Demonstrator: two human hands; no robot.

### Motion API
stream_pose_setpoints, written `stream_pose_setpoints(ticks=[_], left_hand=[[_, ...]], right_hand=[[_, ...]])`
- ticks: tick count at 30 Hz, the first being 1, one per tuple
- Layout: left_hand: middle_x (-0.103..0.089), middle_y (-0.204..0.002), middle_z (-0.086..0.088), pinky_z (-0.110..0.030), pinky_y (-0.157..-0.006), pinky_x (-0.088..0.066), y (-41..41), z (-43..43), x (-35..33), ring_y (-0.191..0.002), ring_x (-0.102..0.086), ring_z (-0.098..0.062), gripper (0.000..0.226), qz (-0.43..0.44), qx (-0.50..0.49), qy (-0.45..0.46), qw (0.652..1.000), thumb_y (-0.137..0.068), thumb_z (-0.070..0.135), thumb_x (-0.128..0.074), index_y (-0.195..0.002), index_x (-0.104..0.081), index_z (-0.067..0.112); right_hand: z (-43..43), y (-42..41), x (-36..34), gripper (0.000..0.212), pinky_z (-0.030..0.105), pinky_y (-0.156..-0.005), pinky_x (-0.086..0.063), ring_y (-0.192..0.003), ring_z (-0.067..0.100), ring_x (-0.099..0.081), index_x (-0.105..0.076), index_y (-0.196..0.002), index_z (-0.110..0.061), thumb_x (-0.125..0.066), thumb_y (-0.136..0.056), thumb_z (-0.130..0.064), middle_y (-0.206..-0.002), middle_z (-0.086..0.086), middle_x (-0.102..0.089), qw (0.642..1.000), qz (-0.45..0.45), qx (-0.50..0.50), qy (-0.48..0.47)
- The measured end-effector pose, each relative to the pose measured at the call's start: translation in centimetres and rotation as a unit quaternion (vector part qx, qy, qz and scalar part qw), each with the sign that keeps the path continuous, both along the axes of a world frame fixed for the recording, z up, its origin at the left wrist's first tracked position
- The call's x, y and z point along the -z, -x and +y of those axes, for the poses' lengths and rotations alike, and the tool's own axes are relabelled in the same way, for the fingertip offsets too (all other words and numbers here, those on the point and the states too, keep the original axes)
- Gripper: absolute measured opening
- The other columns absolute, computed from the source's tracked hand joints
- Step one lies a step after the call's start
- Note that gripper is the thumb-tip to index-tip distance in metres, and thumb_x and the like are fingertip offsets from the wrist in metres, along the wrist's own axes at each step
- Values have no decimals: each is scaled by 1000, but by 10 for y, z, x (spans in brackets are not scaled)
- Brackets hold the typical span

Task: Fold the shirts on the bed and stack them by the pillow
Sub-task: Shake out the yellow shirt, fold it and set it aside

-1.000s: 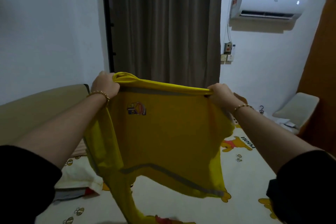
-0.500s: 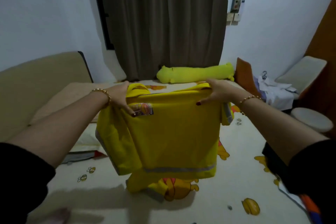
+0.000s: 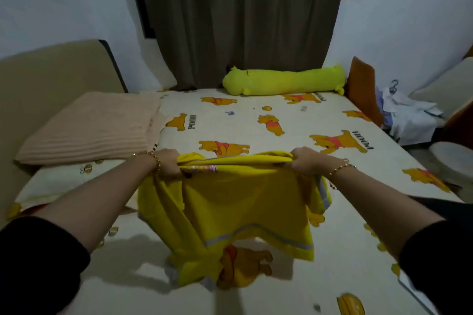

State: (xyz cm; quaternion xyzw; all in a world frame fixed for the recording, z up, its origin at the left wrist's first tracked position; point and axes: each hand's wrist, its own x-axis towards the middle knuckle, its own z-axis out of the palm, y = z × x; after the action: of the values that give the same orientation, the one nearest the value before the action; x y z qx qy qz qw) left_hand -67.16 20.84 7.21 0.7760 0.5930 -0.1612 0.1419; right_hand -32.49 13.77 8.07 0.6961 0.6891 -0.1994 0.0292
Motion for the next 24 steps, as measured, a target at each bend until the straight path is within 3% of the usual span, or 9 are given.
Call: stream_pose_setpoints(ticks=[2,4,7,11,16,19,24], left_hand=[[-55,-68,1,-28,-63,-44,-8,31,-12,-68,-53,-17,48,-27,3,16,999,-67,55,-76,-73,-58,12],[-51,-69,2,-24,-60,-41,-16,55,-29,-71,-51,-17,52,4,7,-13,1000,-62,57,-78,-66,-47,16],[-63,-82,-4,-28,-65,-48,-32,104,-76,-75,-58,-22,38,2,3,-198,980,-65,46,-79,-67,-52,20],[-66,-93,-10,-36,-71,-53,-46,161,-170,-85,-63,-32,9,-67,-62,-417,904,-74,20,-65,-76,-56,18],[-60,-91,-11,-36,-64,-43,-47,192,-235,-85,-60,-36,11,-126,-68,-588,796,-78,14,-65,-88,-61,11],[-58,-88,-13,-37,-59,-41,-38,206,-212,-81,-58,-38,9,-141,-45,-638,756,-79,8,-65,-87,-60,9],[-56,-72,-20,-38,-43,-47,-17,213,-66,-64,-57,-38,30,-120,53,-605,785,-52,-15,-72,-74,-59,1]], right_hand=[[33,-12,-8,51,30,-68,-44,-82,22,-57,-62,-95,-7,-66,-79,-56,-85,7,-60,1000,-10,-18,-11],[63,-17,-20,55,32,-74,-49,-85,23,-60,-64,-101,-12,-72,-72,-58,-92,8,-65,995,-78,-38,-58],[123,-22,-57,41,35,-73,-50,-91,30,-63,-63,-102,-15,-70,-78,-46,-97,11,-67,971,-104,-8,-217],[191,-29,-137,16,38,-67,-52,-85,35,-64,-65,-96,-15,-55,-87,-24,-91,12,-67,906,-87,47,-412],[232,-31,-194,8,37,-59,-46,-79,39,-62,-57,-91,-9,-53,-87,-14,-84,15,-65,830,-89,55,-547],[245,-31,-177,6,37,-59,-44,-75,38,-61,-54,-88,-10,-58,-85,-12,-81,12,-64,810,-105,31,-577],[252,-29,-41,21,40,-63,-43,-75,34,-59,-54,-89,-13,-68,-74,-9,-79,9,-61,829,-174,-24,-532]])
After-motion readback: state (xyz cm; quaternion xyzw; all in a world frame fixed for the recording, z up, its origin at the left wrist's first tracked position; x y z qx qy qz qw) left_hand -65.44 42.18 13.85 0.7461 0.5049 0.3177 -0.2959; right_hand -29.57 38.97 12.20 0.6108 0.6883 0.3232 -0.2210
